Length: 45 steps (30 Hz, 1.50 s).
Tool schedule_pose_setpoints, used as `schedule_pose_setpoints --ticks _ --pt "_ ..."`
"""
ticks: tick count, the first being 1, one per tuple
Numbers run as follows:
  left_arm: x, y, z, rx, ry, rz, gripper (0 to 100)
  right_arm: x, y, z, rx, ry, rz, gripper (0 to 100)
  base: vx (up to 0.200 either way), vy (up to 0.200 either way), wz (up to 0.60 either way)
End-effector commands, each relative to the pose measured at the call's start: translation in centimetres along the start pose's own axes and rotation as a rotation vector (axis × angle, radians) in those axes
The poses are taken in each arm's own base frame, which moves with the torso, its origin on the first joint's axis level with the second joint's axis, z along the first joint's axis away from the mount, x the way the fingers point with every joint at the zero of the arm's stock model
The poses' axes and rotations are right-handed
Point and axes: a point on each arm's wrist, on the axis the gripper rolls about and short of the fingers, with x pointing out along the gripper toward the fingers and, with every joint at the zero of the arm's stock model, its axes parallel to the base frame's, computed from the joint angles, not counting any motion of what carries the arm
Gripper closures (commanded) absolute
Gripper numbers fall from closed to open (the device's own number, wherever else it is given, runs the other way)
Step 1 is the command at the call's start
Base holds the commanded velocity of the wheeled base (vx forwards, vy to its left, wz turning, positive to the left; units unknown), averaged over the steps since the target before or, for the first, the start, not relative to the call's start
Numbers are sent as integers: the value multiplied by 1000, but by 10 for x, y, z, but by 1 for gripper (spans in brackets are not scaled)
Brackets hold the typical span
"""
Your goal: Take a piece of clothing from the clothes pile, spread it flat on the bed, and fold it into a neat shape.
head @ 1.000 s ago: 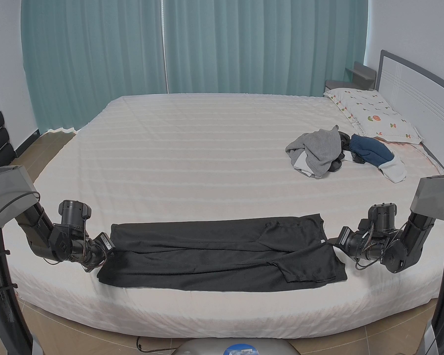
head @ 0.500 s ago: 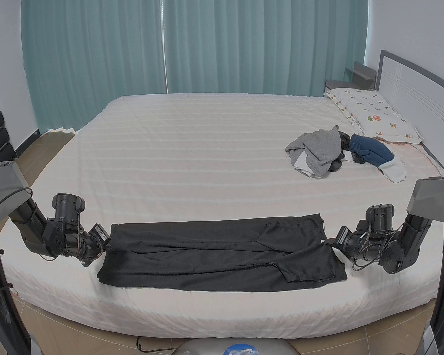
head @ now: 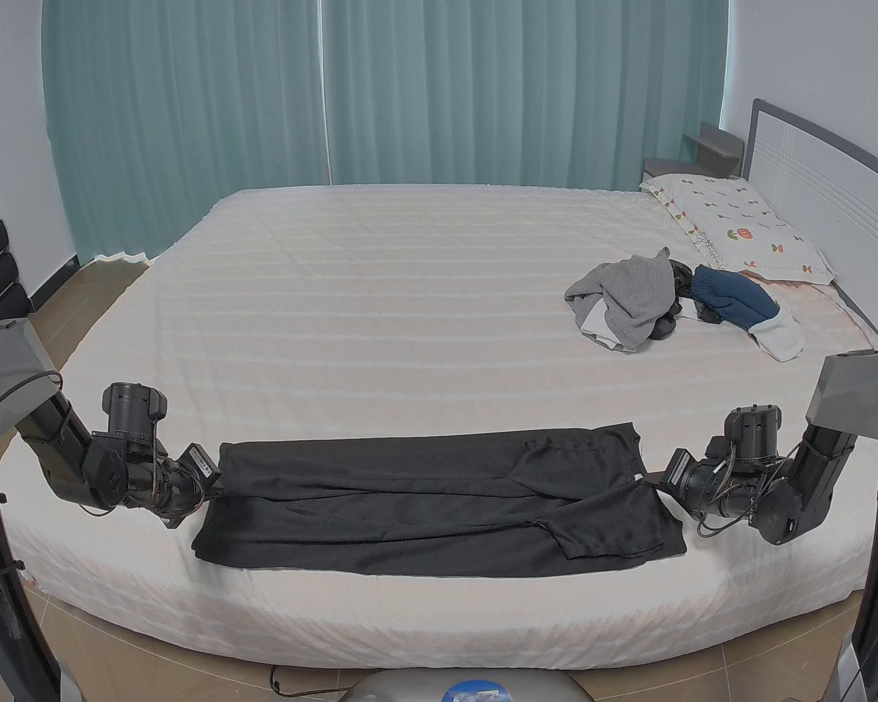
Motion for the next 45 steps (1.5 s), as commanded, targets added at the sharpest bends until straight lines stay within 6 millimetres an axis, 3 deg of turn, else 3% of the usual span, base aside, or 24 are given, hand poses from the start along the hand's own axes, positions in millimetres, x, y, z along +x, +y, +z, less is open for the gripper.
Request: schedule_pose_setpoints --ticks 1,12,24,33,34,45 --pt "0 -1 0 1 39 -57 0 -3 3 1 2 -3 6 100 0 0 0" --pt "16 10 1 139 63 -121 0 -3 7 -2 5 7 22 100 0 0 0" --pt "10 29 -5 272 -9 -145 0 -3 8 -1 5 2 26 100 0 0 0" --pt "15 32 -9 289 -10 -143 0 -4 8 -1 5 1 25 100 0 0 0" --pt "17 33 -10 288 -3 -137 100 -4 8 -1 5 1 25 100 0 0 0" --pt "13 37 -5 269 -22 -126 100 -4 8 -1 7 1 25 100 0 0 0"
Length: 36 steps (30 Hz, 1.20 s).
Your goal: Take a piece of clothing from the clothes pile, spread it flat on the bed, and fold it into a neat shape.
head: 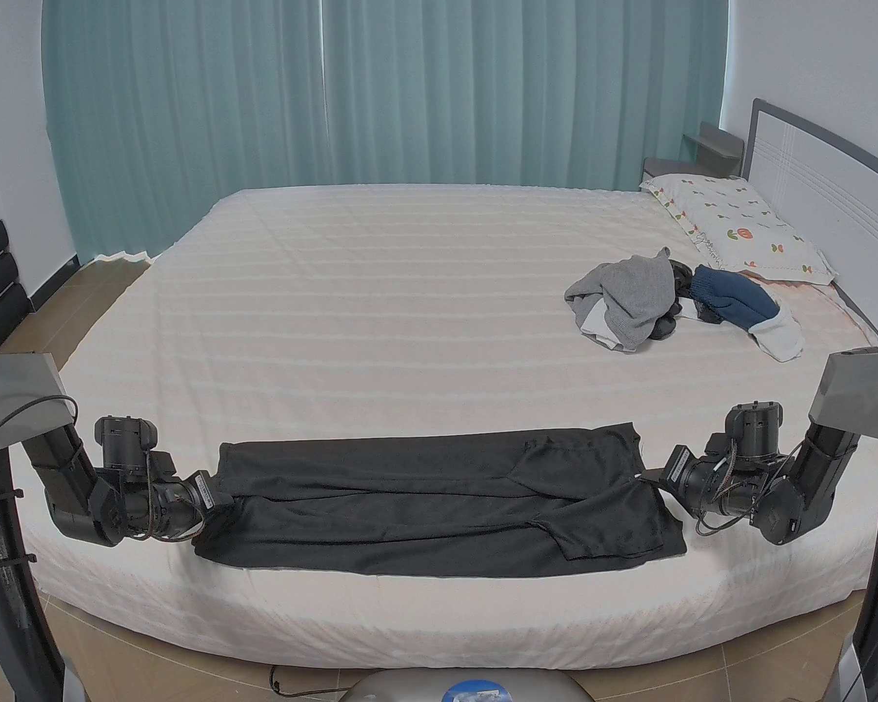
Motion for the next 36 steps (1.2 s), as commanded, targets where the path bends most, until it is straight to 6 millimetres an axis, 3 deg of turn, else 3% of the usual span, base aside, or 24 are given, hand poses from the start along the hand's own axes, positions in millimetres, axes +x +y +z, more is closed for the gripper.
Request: schedule_pose_setpoints --ticks 1,22,36 --pt "-4 4 2 -12 -14 14 100 0 0 0 1 -1 0 100 0 0 0" --pt "-15 16 16 -109 -79 39 100 0 2 4 13 -35 26 100 0 0 0" --pt "-7 20 16 -145 -68 43 100 16 -3 10 56 -52 25 100 0 0 0"
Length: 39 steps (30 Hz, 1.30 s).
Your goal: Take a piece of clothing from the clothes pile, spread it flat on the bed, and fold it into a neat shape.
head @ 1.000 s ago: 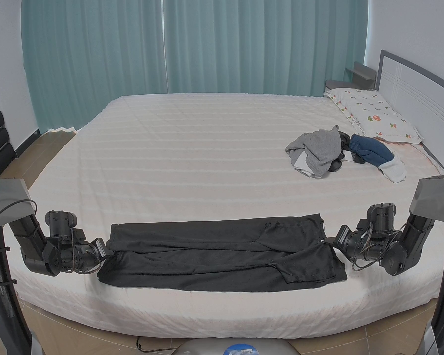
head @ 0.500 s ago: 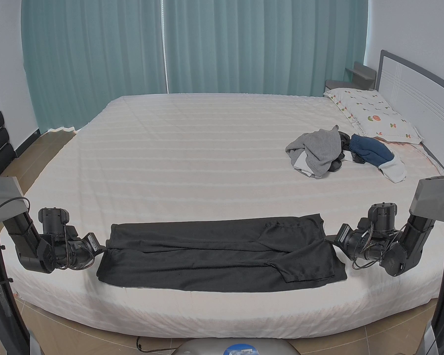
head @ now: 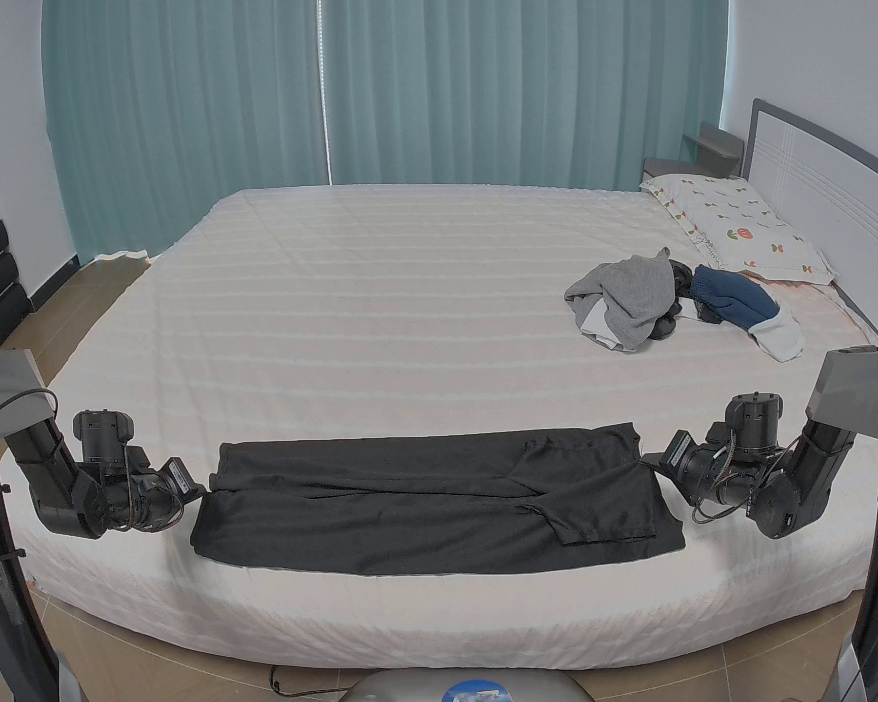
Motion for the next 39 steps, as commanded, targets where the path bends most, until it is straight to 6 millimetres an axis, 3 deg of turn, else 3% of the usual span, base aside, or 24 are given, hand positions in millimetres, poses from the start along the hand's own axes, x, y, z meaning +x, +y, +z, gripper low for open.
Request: schedule_pose_setpoints --ticks 1,18,19,28,32,39 --pt "5 3 -2 -5 10 9 100 6 -7 -2 6 9 -13 100 0 0 0" --pt "6 4 -2 -11 15 10 100 12 -11 -9 6 32 -24 100 0 0 0" --pt "6 4 -2 -12 14 10 0 12 -11 -9 6 32 -24 0 0 0 0" --pt "4 2 -1 -34 8 4 0 6 -12 -3 18 16 -25 0 0 0 0" --pt "-7 -8 7 -59 -27 -29 0 -4 -16 14 63 -33 -25 0 0 0 0" --pt "-13 -19 15 -33 -53 -61 0 -8 -23 21 131 -36 -24 0 0 0 0"
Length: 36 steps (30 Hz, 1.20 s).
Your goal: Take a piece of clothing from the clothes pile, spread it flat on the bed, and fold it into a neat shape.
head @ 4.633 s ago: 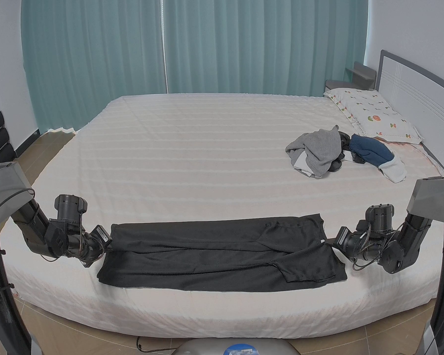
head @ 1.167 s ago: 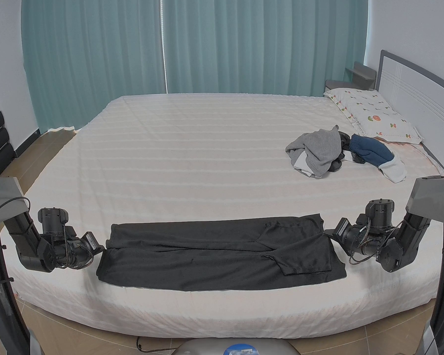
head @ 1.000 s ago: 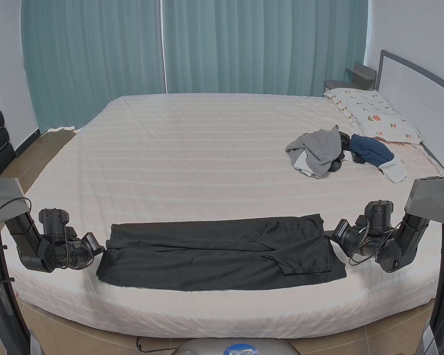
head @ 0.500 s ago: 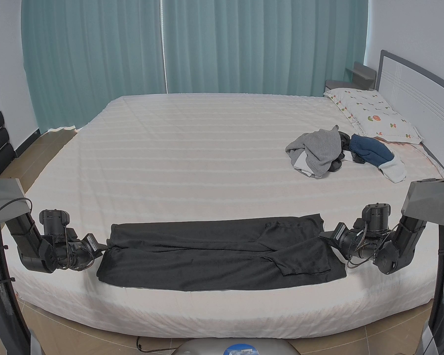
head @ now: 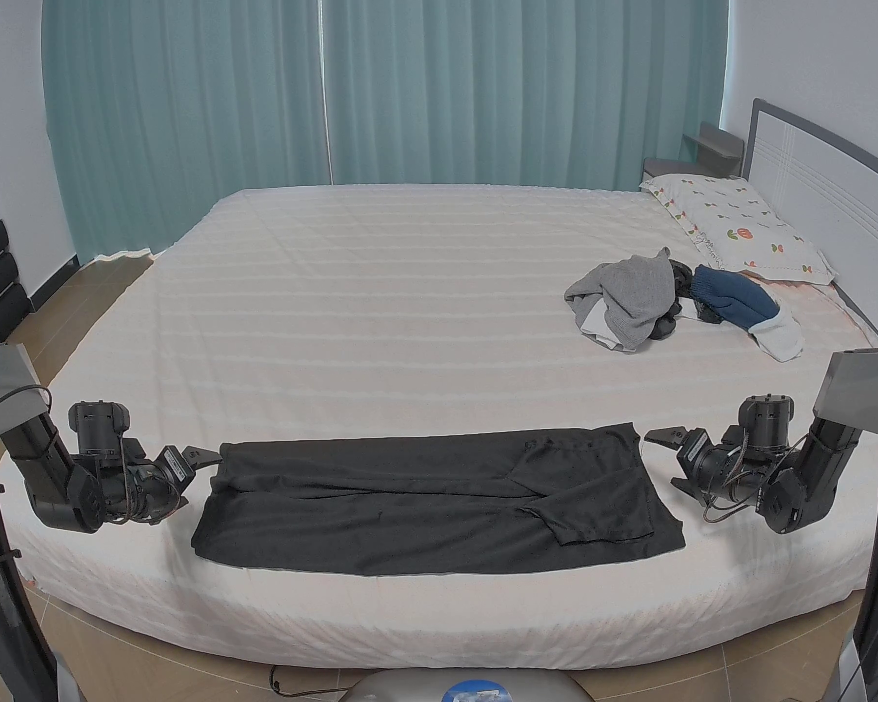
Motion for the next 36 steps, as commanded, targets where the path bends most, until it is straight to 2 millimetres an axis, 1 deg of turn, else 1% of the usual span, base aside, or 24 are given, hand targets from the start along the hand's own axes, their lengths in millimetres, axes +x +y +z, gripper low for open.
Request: schedule_pose_setpoints --ticks 1,2,3,7,9,11,16,17,21,27,33,34,36 --pt "-1 -10 7 28 -25 -28 0 -3 -1 3 16 5 8 0 0 0 0" --pt "1 -13 7 39 -22 -36 0 -3 -2 2 23 12 9 0 0 0 0" --pt "7 -15 4 60 -9 -42 0 -2 -3 1 27 18 9 0 0 0 0" --pt "28 -13 -2 140 41 -28 0 -2 -5 0 33 29 5 0 0 0 0" --pt "31 -14 -4 152 56 -22 0 -2 -5 0 33 33 6 0 0 0 0" --pt "39 -22 -8 168 79 -21 0 -2 -6 -1 36 48 10 0 0 0 0" --pt "44 -21 -12 191 92 -15 0 -1 -6 -2 36 54 11 0 0 0 0" --pt "44 -21 -12 230 79 5 0 -1 -6 -2 35 56 11 0 0 0 0" --pt "47 -17 -15 281 58 58 0 -1 -5 -4 34 61 11 0 0 0 0" --pt "51 -18 -21 296 71 70 0 -1 -5 -7 32 67 9 0 0 0 0" --pt "50 -21 -28 309 83 76 0 -1 -5 -7 32 67 9 0 0 0 0" --pt "49 -21 -29 309 78 84 100 -1 -5 -7 32 67 9 0 0 0 0" --pt "48 -20 -29 312 70 99 100 -1 -5 -7 32 67 9 0 0 0 0"
